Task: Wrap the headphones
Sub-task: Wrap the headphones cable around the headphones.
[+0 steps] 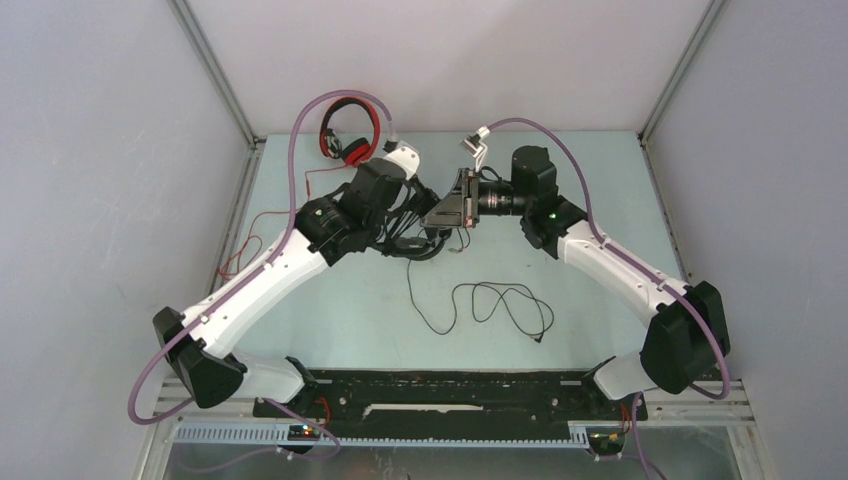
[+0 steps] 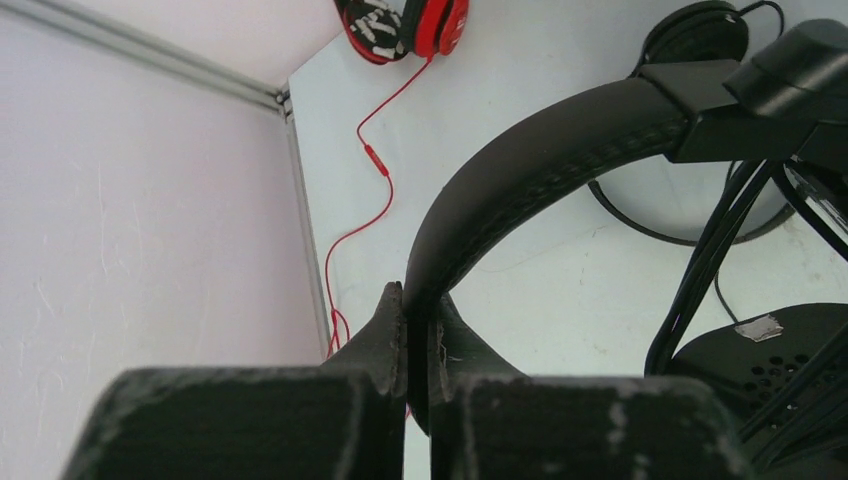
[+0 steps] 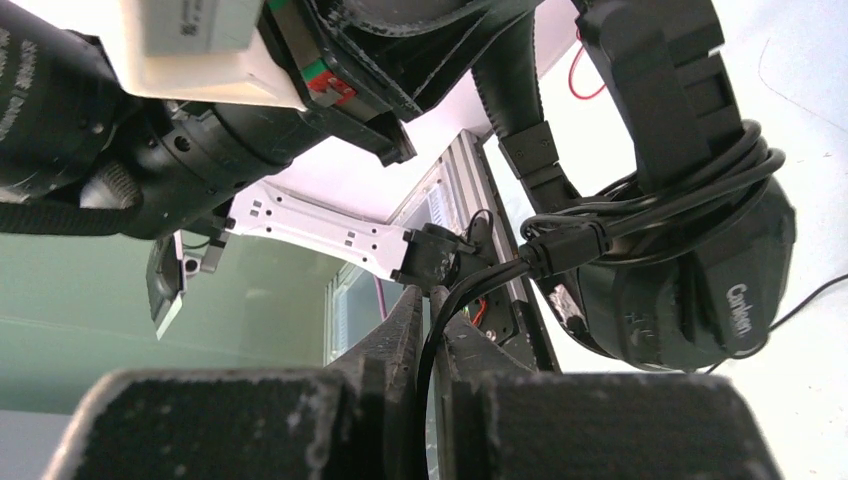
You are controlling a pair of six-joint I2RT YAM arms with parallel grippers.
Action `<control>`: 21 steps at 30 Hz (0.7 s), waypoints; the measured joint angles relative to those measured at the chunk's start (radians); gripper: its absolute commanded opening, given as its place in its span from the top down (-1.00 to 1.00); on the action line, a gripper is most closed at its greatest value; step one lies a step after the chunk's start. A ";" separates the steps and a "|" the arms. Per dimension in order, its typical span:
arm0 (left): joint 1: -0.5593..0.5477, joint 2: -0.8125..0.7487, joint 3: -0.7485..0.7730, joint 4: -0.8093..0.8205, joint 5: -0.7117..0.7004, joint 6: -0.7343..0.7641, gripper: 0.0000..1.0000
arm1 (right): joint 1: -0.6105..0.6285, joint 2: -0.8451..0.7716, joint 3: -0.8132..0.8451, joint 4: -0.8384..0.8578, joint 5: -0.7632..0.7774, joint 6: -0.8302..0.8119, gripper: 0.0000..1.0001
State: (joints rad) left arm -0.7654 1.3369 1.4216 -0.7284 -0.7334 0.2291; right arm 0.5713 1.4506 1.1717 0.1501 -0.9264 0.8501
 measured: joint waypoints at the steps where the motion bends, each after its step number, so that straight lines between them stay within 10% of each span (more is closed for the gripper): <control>1: 0.000 0.006 0.008 -0.008 -0.016 -0.024 1.00 | 0.004 0.005 0.000 0.006 0.009 0.005 0.82; 21: 0.015 0.058 0.100 -0.060 -0.141 -0.489 1.00 | 0.084 0.002 0.017 -0.043 0.171 -0.068 0.65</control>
State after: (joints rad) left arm -0.7502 1.3952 1.5211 -0.7887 -0.8742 -0.2604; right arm 0.6552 1.4521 1.1885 0.1070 -0.7559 0.7826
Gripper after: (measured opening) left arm 0.037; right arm 0.172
